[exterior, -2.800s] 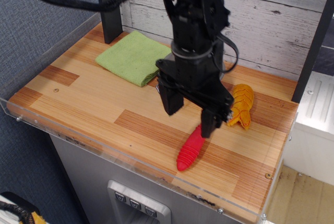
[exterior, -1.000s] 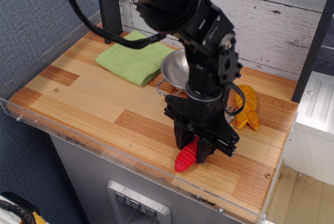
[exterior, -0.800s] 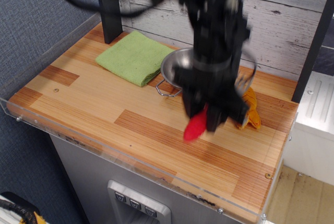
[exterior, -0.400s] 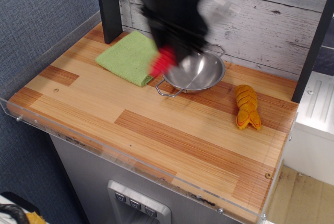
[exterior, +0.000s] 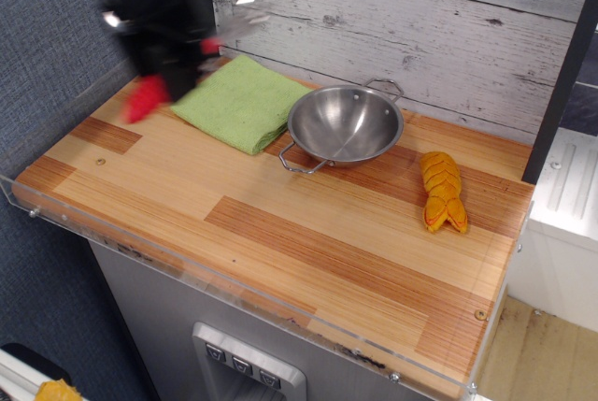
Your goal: Move the red fork from the right side to the left side of the table.
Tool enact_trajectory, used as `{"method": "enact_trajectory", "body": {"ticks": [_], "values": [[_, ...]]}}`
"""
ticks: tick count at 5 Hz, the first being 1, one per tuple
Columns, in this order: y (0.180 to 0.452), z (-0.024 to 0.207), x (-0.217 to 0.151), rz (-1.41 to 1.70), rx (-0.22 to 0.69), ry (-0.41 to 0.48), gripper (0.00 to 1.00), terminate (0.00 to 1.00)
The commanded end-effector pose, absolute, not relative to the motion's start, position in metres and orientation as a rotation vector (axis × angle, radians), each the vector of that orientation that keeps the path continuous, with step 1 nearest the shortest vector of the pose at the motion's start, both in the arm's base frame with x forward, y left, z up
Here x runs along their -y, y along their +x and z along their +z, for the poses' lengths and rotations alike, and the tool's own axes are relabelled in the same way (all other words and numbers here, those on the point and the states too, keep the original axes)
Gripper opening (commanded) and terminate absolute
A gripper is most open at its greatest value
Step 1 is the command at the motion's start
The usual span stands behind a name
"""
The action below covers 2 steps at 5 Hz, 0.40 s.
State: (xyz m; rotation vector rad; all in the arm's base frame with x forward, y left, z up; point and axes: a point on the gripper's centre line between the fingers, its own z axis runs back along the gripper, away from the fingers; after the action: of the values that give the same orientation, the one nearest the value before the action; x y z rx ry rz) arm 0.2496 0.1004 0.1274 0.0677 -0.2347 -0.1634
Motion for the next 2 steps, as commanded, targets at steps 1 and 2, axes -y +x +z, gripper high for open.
{"method": "enact_trajectory", "body": {"ticks": [1, 2], "values": [[0.211, 0.109, -0.15, 0.0, 0.191, 0.138, 0.0, 0.0], [0.21, 0.091, -0.167, 0.078, 0.197, 0.163, 0.0, 0.0]]}}
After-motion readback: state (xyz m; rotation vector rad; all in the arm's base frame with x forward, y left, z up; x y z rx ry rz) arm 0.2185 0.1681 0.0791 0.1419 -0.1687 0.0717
